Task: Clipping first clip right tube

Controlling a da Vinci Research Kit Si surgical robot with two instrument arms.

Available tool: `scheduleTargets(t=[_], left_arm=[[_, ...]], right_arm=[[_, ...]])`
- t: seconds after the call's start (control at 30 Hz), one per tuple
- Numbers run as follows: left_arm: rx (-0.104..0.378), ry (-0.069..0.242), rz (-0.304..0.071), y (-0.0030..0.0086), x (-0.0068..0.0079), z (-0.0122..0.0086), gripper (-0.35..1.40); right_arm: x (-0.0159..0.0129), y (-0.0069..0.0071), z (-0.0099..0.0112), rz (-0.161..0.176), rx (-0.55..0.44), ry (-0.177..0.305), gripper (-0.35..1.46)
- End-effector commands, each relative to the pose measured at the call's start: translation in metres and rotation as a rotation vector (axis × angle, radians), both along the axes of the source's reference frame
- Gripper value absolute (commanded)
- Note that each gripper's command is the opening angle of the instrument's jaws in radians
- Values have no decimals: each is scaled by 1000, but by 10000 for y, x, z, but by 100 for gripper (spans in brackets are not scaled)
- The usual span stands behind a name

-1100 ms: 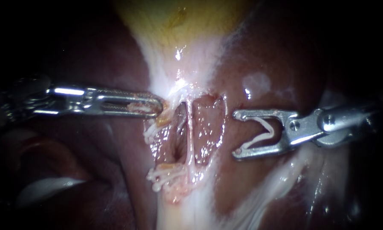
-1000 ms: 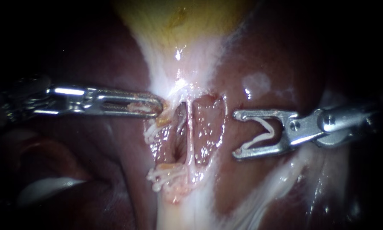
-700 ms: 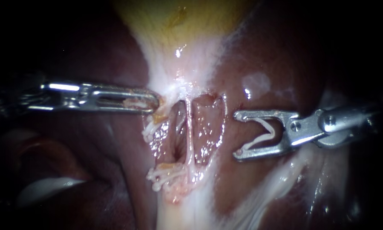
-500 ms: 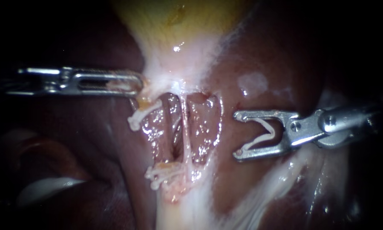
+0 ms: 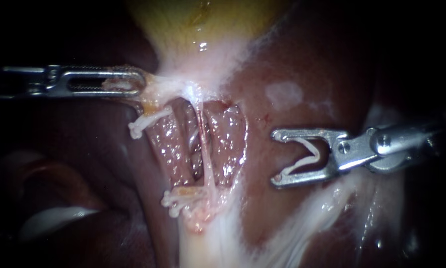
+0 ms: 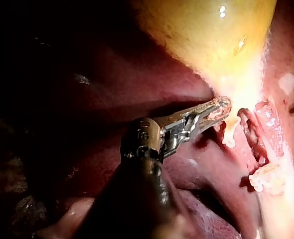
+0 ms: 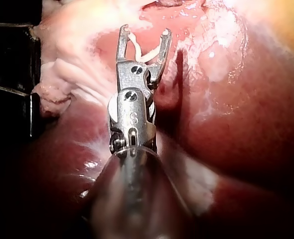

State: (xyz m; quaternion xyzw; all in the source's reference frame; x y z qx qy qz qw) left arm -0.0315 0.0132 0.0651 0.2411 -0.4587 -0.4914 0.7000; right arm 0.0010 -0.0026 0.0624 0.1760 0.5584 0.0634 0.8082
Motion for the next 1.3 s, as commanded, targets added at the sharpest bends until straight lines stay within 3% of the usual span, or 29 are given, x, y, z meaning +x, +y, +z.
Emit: scheduleTargets(t=[0.03,0.4,0.97,1.17,1.3], left_arm=[[0,2,-1,-1,-1,1,-35],[1,1,-7,-7,-7,-6,-35],[1,-9,0,-17,-16,-20,-35],[1,-8,-1,-18,-17,-22,-35],[2,-9,0,-19,-18,-24,-35]], right_arm=[[2,-2,2,0,-1,0,50],[53,-17,31,54,71,-34,50],[99,-31,90,62,141,-35,49],[111,-35,99,48,186,0,49],[117,-34,100,62,240,49,48]])
